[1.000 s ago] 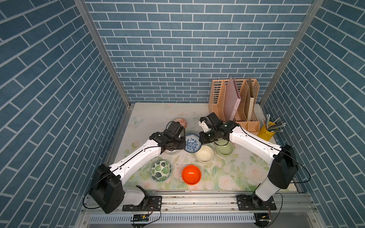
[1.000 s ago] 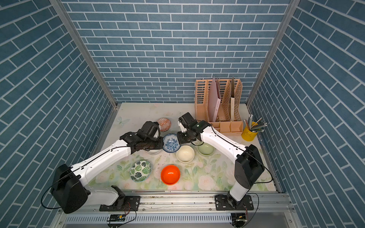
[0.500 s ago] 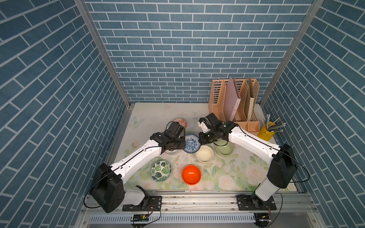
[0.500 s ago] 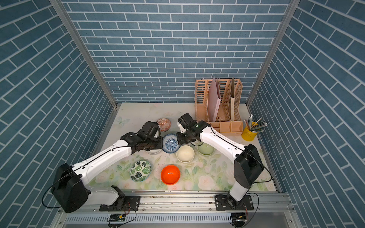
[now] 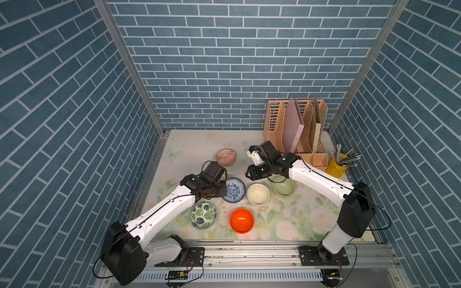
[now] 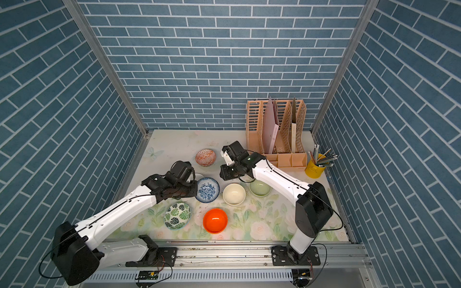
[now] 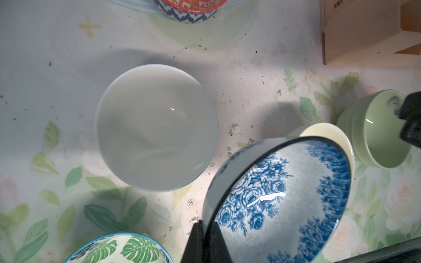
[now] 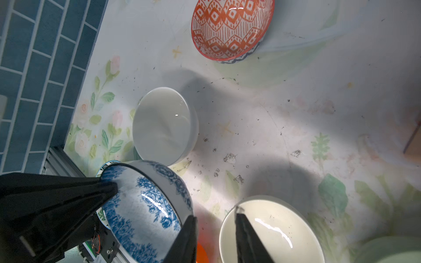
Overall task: Stack the bowls
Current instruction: Place the bowl on the bowl.
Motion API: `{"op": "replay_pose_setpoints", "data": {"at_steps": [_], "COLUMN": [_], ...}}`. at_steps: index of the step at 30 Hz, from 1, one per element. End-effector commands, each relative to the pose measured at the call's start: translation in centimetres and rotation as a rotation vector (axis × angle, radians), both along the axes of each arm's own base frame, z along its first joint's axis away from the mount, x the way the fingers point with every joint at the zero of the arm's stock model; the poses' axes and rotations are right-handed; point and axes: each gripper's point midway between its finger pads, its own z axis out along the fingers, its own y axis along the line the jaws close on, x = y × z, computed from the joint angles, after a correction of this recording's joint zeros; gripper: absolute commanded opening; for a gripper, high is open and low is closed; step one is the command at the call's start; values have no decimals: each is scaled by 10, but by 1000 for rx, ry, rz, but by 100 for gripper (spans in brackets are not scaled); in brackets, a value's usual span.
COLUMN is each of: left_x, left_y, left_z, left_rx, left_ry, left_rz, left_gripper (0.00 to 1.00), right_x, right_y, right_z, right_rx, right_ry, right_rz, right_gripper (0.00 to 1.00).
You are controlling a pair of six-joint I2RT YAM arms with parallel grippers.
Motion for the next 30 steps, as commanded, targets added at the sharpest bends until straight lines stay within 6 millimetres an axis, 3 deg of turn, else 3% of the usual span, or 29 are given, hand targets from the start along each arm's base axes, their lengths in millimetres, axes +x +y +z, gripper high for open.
{"op": "replay_pose_setpoints", "data": {"at_steps": [1, 9, 20, 30], "left_x": [-5, -34, -88, -107], "left_y": [17, 57, 72, 88], "left_z": [7, 10, 11, -8], "left_rx": [10, -39, -119, -109], "left_ry": [-4, 63, 178, 213], "left_rz": [48, 166, 257, 357], "left_gripper": [0, 0, 0, 0], "right_x": [0, -2, -22, -34], "right_y": [-4, -18, -20, -21], "right_z": [14, 21, 5, 7], "right_rx": [27, 107, 178, 229], "right_ry": [-53, -92, -69, -75], "right_rz": [23, 5, 78, 111], "right_gripper": [33, 35, 34, 34]}}
